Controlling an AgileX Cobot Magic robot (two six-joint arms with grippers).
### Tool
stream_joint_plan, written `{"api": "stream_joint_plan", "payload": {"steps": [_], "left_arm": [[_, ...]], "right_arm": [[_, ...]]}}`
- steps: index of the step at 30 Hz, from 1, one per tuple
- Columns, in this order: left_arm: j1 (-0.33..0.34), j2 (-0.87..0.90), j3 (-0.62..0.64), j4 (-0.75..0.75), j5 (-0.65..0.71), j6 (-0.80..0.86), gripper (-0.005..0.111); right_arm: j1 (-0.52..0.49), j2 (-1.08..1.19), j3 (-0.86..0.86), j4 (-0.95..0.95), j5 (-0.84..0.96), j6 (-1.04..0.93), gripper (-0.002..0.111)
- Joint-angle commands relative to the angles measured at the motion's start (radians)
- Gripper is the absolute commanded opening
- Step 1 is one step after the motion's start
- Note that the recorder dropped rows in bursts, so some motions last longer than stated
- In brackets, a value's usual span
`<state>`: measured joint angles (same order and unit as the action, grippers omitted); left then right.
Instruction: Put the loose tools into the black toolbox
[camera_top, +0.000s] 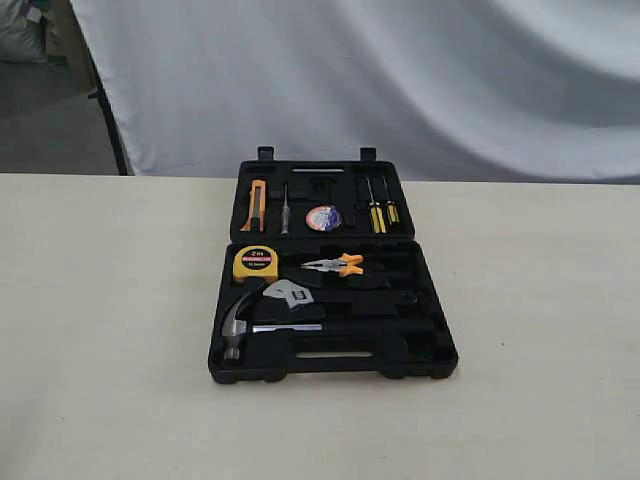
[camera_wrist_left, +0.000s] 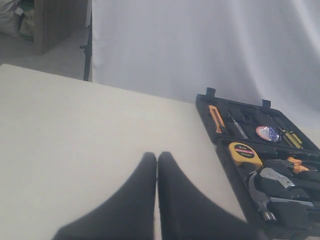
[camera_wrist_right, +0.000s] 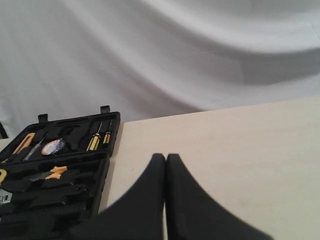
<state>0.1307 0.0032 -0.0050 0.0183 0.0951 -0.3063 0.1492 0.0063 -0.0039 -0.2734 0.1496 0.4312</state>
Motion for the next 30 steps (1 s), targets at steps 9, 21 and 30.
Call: {"api": "stream_joint_plan", "payload": {"steps": [9, 21, 30], "left_arm": [[0.025, -0.003, -0.003, 0.004, -0.007, -0.005, 0.001], [0.025, -0.003, -0.003, 0.004, -0.007, -0.005, 0.001], [0.025, -0.003, -0.003, 0.004, -0.007, -0.005, 0.001]], "right_arm": [[-0.005, -0.006, 0.004, 0.290, 0.023, -0.365, 0.000], [-0.005, -0.006, 0.004, 0.287, 0.035, -0.365, 0.000], [-0.005, -0.006, 0.004, 0.287, 0.035, -0.357, 0.000]]}}
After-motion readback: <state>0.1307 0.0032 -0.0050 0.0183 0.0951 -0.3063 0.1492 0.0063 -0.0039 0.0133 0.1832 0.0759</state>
